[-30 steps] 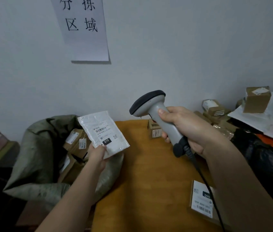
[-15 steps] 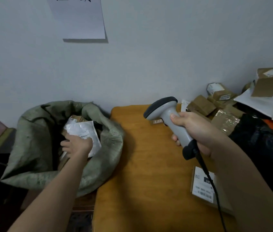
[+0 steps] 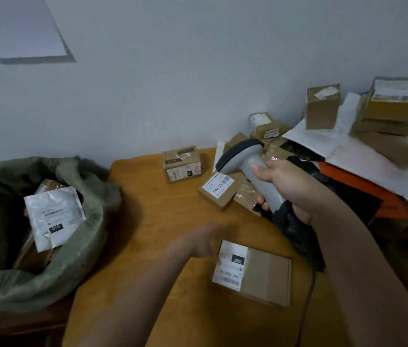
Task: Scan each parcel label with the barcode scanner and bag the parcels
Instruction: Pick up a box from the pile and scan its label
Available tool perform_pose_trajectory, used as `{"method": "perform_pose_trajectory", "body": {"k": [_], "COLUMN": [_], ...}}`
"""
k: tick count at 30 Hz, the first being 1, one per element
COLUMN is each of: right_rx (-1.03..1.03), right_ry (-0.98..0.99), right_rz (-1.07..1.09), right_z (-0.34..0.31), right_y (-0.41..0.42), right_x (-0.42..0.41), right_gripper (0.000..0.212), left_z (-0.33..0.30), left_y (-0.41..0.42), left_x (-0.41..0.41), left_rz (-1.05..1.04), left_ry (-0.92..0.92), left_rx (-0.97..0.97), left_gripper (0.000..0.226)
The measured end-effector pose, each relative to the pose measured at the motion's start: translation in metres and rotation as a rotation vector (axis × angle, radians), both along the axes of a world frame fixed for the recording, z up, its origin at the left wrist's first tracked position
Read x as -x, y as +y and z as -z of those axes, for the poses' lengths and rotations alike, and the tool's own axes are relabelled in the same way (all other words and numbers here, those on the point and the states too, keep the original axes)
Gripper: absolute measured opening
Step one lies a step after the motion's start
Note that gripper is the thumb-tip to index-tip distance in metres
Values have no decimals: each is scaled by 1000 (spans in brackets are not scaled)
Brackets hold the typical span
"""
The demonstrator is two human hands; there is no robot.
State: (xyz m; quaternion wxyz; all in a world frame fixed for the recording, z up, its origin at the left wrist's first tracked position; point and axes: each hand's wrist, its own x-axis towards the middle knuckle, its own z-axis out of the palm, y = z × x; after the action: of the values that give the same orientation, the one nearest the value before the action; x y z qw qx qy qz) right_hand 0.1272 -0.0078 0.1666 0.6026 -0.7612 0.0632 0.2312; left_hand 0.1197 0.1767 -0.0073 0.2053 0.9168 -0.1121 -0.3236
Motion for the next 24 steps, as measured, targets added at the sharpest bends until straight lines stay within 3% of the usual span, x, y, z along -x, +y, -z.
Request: {"method": "perform_pose_trajectory", "body": {"k": [4, 8, 12, 15, 19, 21, 24], "right_rx": [15, 28, -18, -62, -68, -74, -81], "right_ry": [44, 68, 112, 130, 139, 151, 161], "right_rz": [-25, -52, -51, -70, -66, -55, -44], "right_z": [21, 41, 54, 57, 61, 64, 72], "right_y": [-55, -89, -99, -98, -94, -90, -84], "right_x": [-14, -27, -29, -30, -36, -38, -40], "right_gripper": [26, 30, 30, 31, 32, 32, 31], "left_z": [47, 88, 97, 91, 62, 54, 54], "left_y": [-68, -80, -62, -43, -42, -40, -38], "left_x": [17, 33, 44, 42, 38, 39, 44], "left_rz": [345, 277, 80, -387, -1172, -1349, -1404], "left_ry": [-78, -148, -165, 10, 413, 530, 586], "left_rx": [-298, -495, -470, -151, 711, 1079, 1457], "left_gripper": [124, 129, 132, 122, 84, 70, 71]}}
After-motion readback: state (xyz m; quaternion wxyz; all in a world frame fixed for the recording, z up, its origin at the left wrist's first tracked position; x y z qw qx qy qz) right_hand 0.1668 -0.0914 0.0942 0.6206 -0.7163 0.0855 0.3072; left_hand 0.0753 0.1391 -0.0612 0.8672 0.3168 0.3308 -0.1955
